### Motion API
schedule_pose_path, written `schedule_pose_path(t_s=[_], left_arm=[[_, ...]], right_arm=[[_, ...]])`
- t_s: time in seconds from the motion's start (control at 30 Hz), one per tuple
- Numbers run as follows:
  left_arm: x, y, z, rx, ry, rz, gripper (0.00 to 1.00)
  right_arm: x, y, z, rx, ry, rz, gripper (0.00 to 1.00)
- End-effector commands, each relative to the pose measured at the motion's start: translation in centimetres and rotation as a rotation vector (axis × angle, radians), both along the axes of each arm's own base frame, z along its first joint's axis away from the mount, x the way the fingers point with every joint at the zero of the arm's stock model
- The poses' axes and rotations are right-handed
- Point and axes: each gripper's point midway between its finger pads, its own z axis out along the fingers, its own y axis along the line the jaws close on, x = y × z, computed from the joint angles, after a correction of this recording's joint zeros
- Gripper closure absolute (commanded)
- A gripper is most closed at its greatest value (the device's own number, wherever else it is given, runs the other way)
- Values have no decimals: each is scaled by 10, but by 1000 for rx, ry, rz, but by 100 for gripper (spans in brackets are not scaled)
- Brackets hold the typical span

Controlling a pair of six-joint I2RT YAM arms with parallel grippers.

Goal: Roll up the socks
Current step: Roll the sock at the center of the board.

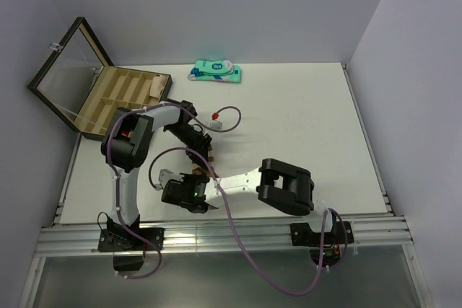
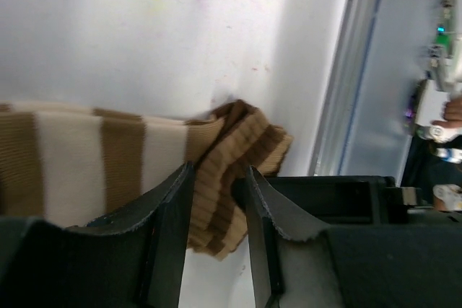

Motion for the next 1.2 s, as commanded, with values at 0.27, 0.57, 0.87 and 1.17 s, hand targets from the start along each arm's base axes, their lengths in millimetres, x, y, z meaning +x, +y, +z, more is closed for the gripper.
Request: schedule_pose_path(t_s=[0.27, 0.57, 0.87, 1.17], left_arm=[[72, 19, 22, 76, -237, 194, 64], [133, 48, 70, 49, -415, 450, 66], [165, 69, 149, -34, -592, 554, 65], [152, 79, 189, -66, -769, 588, 62]], right_arm=[[-23, -21, -16, -50, 235, -10, 96], [-36, -18, -3, 7, 478, -10, 96], [-34, -19, -2, 91, 802, -48, 95], [0, -14, -7, 217, 1079, -120, 88]])
